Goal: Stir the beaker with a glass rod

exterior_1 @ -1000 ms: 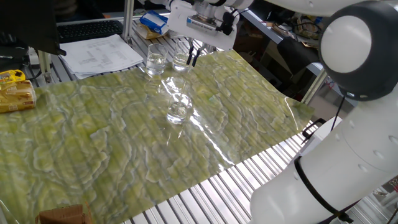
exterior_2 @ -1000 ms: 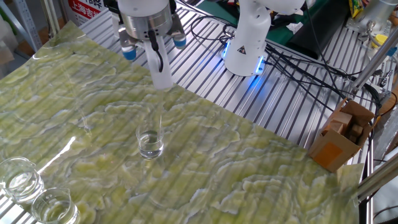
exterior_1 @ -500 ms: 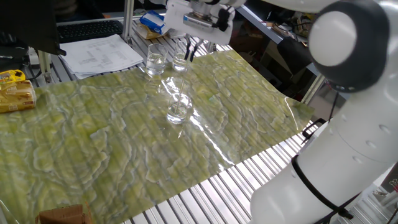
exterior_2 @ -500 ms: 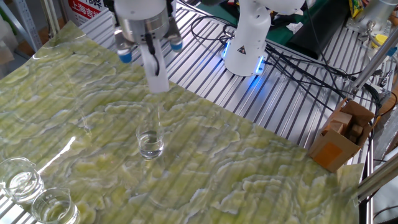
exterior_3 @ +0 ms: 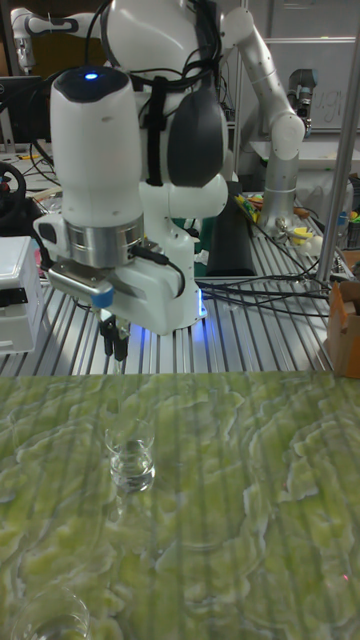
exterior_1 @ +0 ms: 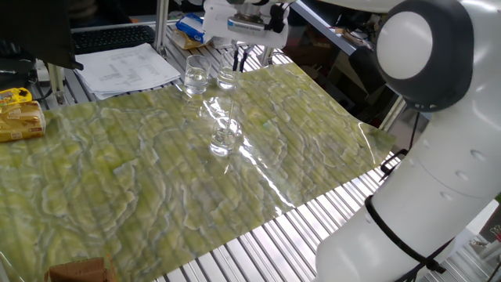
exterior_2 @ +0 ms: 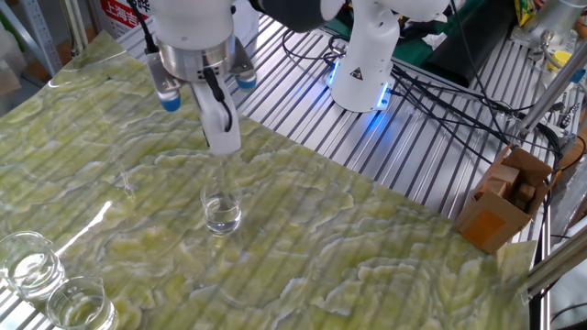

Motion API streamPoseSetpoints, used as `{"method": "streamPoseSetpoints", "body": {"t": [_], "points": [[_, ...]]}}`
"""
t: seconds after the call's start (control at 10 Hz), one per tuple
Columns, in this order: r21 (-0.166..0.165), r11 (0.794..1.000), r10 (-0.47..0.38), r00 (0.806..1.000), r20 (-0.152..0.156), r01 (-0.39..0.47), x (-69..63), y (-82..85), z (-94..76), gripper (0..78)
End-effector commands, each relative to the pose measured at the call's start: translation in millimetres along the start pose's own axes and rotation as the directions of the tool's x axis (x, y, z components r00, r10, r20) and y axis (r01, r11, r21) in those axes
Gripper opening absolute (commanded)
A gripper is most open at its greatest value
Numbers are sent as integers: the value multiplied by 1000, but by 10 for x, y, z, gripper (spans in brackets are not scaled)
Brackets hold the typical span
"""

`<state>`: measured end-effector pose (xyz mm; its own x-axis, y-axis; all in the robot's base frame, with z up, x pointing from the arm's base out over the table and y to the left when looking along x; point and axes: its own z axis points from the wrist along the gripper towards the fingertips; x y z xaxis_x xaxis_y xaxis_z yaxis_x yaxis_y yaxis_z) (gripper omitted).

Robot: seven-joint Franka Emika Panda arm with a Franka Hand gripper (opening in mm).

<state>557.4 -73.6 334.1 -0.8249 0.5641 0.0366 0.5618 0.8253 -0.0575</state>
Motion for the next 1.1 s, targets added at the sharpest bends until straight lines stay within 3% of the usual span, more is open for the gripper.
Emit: {"method": "streamPoseSetpoints", "body": {"t": [0.1, 0.4, 0.5, 0.7, 0.9, 1.1], "points": [[10, 1000, -9, 1000, 6, 9, 124, -72, 4, 12], [18, 1000, -3, 1000, 0, 3, 325, -180, 60, 12], [18, 1000, 0, 1000, -1, 0, 329, -180, 58, 12], [-54, 991, 119, 991, -55, -122, 265, -96, -32, 12], [-94, 981, 164, 982, -89, -172, 202, -50, -73, 12], [-91, 981, 165, 983, -81, -172, 173, -28, -57, 12]]}}
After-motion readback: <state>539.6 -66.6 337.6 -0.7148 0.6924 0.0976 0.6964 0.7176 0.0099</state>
